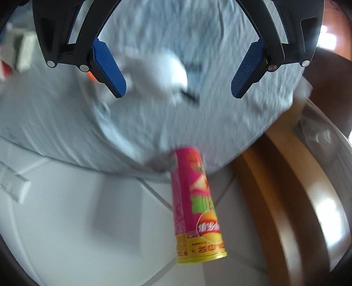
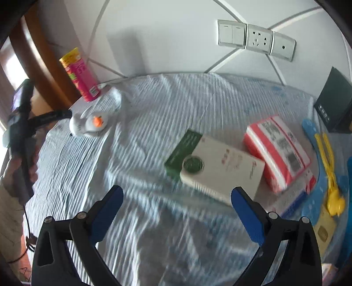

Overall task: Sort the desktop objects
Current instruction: 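Lower the left gripper onto the white plush bird and close on it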

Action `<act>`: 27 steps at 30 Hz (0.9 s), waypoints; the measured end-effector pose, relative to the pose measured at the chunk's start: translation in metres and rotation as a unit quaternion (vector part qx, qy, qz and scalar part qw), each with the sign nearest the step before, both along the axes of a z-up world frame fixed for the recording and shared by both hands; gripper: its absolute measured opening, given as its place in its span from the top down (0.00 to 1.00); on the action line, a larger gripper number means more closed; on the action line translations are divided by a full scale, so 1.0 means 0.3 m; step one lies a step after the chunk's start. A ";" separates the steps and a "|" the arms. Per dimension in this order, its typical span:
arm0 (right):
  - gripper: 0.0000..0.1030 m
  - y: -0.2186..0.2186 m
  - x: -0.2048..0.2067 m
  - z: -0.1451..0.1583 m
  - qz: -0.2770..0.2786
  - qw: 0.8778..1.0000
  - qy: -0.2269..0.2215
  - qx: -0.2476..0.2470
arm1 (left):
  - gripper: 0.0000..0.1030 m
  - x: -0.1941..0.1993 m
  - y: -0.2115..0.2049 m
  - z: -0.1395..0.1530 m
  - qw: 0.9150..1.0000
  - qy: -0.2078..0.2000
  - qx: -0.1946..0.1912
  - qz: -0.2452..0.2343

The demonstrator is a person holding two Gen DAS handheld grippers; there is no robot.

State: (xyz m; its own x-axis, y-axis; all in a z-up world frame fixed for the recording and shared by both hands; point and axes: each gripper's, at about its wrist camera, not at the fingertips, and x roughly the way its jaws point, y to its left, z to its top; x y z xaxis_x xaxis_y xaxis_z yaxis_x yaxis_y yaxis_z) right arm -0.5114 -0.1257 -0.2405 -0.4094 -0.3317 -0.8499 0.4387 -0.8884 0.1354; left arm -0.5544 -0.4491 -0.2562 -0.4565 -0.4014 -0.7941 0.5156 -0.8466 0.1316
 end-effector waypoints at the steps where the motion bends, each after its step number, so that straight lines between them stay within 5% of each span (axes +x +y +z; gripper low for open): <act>1: 0.02 -0.003 -0.002 -0.008 -0.002 1.000 -0.001 -0.005 | 0.06 -0.029 -0.018 -0.030 1.000 -0.015 -0.001 0.008; 4: 0.02 -0.022 0.008 -0.041 0.007 1.000 -0.007 -0.010 | 0.21 -0.017 -0.028 -0.109 0.996 -0.044 0.079 -0.015; 10: 0.02 -0.053 0.028 -0.057 0.033 0.999 -0.018 -0.015 | 0.20 0.317 0.158 -0.140 0.975 -0.082 0.173 -0.111; 13: 0.02 -0.128 0.033 -0.070 0.056 0.998 -0.032 -0.023 | 0.20 0.458 0.220 -0.138 0.976 -0.090 0.156 -0.124; 17: 0.02 -0.234 0.040 -0.089 0.090 0.994 -0.050 -0.033 | 0.20 0.591 0.191 -0.114 0.985 -0.060 0.146 -0.075; 18: 0.03 -0.261 0.042 -0.093 0.098 0.993 -0.055 -0.035 | 0.20 0.608 0.179 -0.111 0.986 -0.054 0.144 -0.065; 20: 0.22 -0.314 0.045 -0.103 0.115 0.990 -0.064 -0.040 | 0.20 0.622 0.160 -0.116 0.987 -0.046 0.145 -0.054; 27: 0.28 -0.437 0.028 -0.122 0.099 0.994 -0.022 -0.034 | 0.20 0.608 0.172 -0.152 0.987 -0.045 0.139 -0.071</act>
State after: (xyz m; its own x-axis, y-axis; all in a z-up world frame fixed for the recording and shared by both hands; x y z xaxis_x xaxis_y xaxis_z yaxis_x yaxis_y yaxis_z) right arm -0.5030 -0.2567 -0.2771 -0.2937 -0.4601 -0.8379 0.5973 -0.7726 0.2149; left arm -0.3721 -0.3974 -0.3018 -0.4146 -0.1001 -0.9045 0.3867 -0.9191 -0.0755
